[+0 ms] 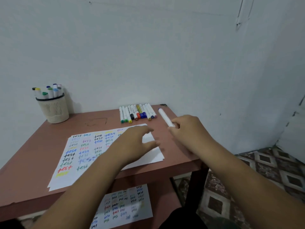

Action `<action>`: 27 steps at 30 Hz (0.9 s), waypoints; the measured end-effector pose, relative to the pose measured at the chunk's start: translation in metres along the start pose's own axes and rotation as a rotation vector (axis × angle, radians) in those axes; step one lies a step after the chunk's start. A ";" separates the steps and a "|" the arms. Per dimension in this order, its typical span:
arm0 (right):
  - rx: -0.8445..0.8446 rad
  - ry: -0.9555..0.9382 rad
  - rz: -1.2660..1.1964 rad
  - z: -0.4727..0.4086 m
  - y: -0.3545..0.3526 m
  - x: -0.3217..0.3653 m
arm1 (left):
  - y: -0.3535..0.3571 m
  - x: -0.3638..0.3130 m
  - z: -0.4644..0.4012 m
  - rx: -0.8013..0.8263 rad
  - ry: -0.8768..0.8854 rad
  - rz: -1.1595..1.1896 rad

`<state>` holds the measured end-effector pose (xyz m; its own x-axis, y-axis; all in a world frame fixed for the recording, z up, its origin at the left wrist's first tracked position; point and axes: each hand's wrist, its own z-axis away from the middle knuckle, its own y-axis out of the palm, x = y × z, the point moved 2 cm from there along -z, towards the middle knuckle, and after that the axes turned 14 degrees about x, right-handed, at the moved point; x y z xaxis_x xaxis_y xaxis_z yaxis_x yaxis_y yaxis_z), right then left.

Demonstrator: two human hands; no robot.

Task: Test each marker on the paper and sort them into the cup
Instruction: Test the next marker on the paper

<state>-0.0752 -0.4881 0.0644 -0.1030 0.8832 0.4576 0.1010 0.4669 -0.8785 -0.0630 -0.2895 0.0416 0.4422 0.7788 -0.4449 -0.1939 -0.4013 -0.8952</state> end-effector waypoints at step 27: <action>0.026 0.131 0.364 -0.011 0.028 -0.024 | 0.025 0.017 -0.052 0.034 -0.077 -0.186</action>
<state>-0.0594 -0.4955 0.0304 0.0628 0.9899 0.1271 0.0822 0.1218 -0.9891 -0.0147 -0.3114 0.0126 0.4049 0.8733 -0.2709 -0.1445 -0.2315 -0.9620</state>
